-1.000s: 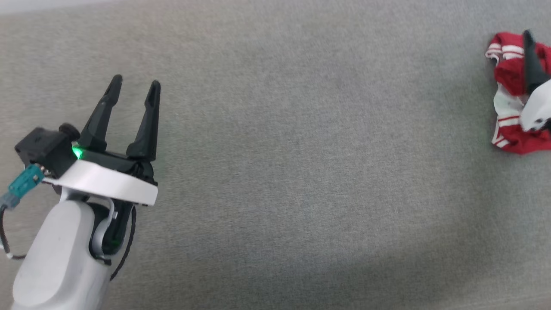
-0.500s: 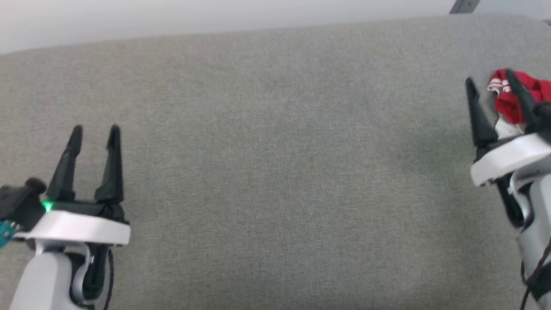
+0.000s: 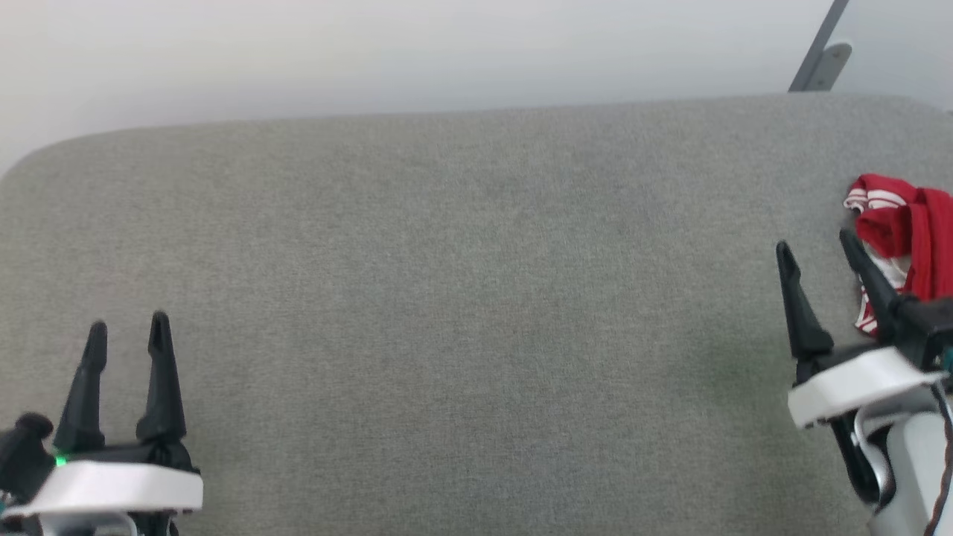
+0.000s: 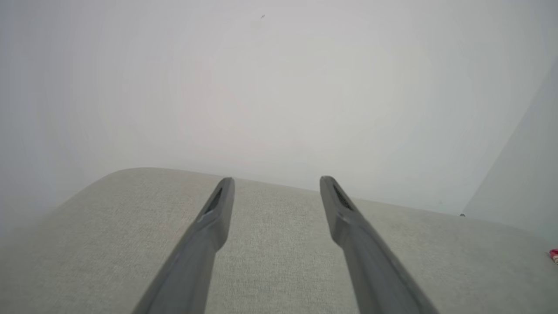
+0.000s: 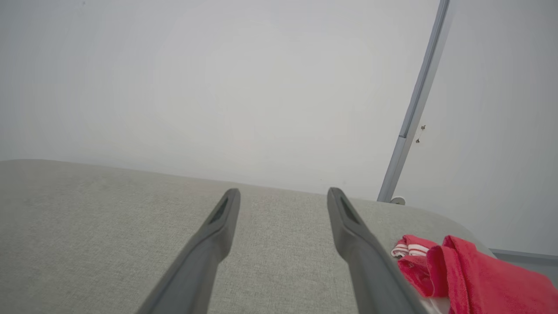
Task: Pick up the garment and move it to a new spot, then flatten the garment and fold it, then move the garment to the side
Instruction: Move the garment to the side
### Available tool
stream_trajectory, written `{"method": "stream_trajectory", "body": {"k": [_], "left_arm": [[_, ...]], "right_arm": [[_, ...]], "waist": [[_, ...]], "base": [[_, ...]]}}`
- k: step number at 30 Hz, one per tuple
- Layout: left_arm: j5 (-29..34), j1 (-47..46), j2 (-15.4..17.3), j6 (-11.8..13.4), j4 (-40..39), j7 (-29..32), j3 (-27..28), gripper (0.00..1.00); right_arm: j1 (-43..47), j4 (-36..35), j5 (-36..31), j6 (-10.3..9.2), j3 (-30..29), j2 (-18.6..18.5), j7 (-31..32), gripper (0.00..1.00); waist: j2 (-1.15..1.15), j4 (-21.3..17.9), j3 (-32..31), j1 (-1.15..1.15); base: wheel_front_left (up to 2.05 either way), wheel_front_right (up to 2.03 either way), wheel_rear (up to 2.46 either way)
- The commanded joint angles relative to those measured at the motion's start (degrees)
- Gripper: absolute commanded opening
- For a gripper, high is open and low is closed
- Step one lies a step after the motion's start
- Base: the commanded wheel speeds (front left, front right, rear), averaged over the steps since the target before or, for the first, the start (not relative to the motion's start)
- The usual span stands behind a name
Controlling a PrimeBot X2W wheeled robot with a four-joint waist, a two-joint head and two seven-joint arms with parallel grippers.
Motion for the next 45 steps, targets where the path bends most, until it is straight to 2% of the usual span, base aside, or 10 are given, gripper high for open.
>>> {"method": "stream_trajectory", "body": {"k": [1,13,27,45], "left_arm": [[0.96,1.48,-0.44,-0.16,-0.44,-0.28,0.43,1.00],[1.42,8.90,-2.36,-0.16,-0.89,-0.28,2.17,1.00],[0.88,11.66,-3.54,-0.16,-1.20,-0.28,3.60,1.00],[1.88,11.78,-0.13,-0.16,0.33,-0.28,-2.00,1.00]], "right_arm": [[1.83,-0.81,-0.51,-0.04,-0.44,0.54,-0.18,1.00],[11.72,-4.65,-1.70,-0.04,-3.49,3.33,-0.20,1.00],[17.06,-7.60,-1.21,-0.04,-5.92,6.32,-0.20,1.00],[19.06,-8.46,-1.81,-0.04,-7.23,8.01,-0.20,1.00]], "waist": [[0.00,0.66,-1.25,0.00],[0.00,2.61,-6.23,0.00],[0.00,4.24,-7.17,0.00],[0.00,5.59,-6.90,0.00]], "base": [[0.00,0.00,0.00],[0.00,0.00,0.00],[0.00,0.00,0.00],[0.00,0.00,0.00]]}}
